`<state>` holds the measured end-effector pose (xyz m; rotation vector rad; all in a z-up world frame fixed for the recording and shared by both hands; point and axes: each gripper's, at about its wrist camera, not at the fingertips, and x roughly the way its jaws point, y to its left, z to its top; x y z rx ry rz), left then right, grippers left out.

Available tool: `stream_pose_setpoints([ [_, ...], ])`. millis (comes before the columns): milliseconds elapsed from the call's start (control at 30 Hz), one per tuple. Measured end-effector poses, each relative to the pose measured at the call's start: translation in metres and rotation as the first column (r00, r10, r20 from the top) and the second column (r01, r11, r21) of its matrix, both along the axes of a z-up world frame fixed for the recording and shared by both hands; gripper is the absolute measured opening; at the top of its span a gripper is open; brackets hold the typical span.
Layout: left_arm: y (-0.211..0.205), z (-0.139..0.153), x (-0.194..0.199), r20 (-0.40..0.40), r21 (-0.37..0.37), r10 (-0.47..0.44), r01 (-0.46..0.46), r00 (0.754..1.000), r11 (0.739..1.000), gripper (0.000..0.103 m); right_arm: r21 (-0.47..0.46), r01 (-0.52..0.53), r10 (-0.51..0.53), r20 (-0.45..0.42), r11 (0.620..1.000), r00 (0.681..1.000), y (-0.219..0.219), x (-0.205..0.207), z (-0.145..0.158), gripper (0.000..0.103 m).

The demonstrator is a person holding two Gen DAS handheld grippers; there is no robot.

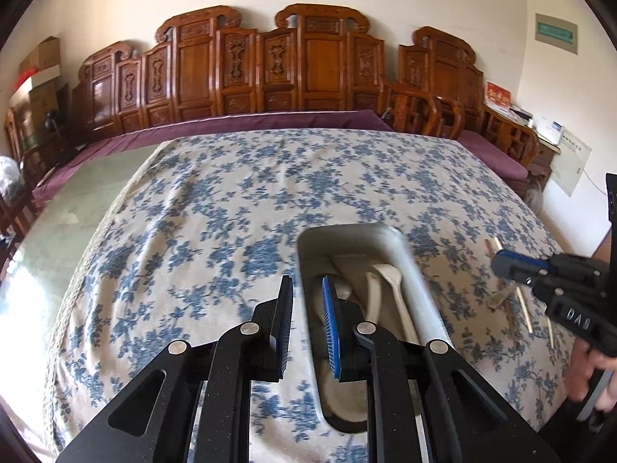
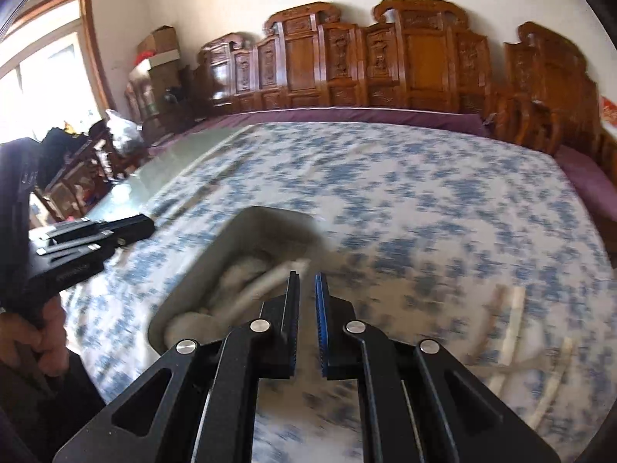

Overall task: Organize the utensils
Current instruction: 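Grasp a bamboo chopstick with the right tool while the left tool grasps a metal fork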

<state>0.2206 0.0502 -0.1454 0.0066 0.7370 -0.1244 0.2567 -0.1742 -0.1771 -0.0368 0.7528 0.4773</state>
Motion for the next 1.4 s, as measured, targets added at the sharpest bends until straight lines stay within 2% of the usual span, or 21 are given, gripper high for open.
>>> stream_pose_setpoints([
  [67,-0.009,0.002,-0.002,0.004,-0.006,-0.024,0.024,1.0,1.0,0.014,-0.052,0.034,-0.033,0.008,0.998,0.999,-0.022,-0.001,-0.001,0.011],
  [167,-0.024,0.002,-0.004,0.008,-0.009,-0.057,0.057,0.998,0.998,0.014,-0.095,0.094,-0.095,-0.003,0.991,0.995,-0.054,-0.001,-0.008,0.022],
  [433,-0.058,-0.004,-0.006,-0.002,-0.012,-0.124,0.124,0.992,0.992,0.014,-0.168,0.266,-0.274,-0.031,0.949,0.961,-0.131,0.003,-0.041,0.022],
  [600,-0.075,-0.008,-0.012,-0.011,-0.004,-0.16,0.16,0.987,0.987,0.014,-0.21,0.352,-0.375,-0.081,0.912,0.923,-0.162,0.003,-0.071,0.023],
  [967,-0.112,-0.018,-0.019,-0.035,0.013,-0.234,0.235,0.972,0.972,0.014,-0.278,0.42,-0.466,-0.126,0.864,0.876,-0.186,0.013,-0.096,0.023],
  [1100,-0.126,-0.019,-0.016,-0.041,0.013,-0.245,0.245,0.969,0.969,0.014,-0.257,0.438,-0.483,-0.151,0.861,0.862,-0.196,0.016,-0.098,0.023],
  [1200,-0.133,-0.022,-0.013,-0.049,0.017,-0.253,0.254,0.966,0.967,0.015,-0.26,0.429,-0.476,-0.155,0.865,0.866,-0.197,0.016,-0.098,0.022],
  [1233,-0.137,-0.023,-0.012,-0.055,0.017,-0.256,0.258,0.965,0.966,0.015,-0.263,0.424,-0.472,-0.156,0.867,0.868,-0.197,0.017,-0.098,0.02],
  [1267,-0.141,-0.024,-0.011,-0.06,0.014,-0.261,0.263,0.963,0.965,0.016,-0.263,0.421,-0.469,-0.157,0.868,0.869,-0.196,0.017,-0.098,0.011],
  [1400,-0.159,-0.031,-0.004,-0.081,0.014,-0.289,0.291,0.954,0.957,0.016,-0.276,0.425,-0.473,-0.136,0.862,0.871,-0.198,0.022,-0.095,0.006],
])
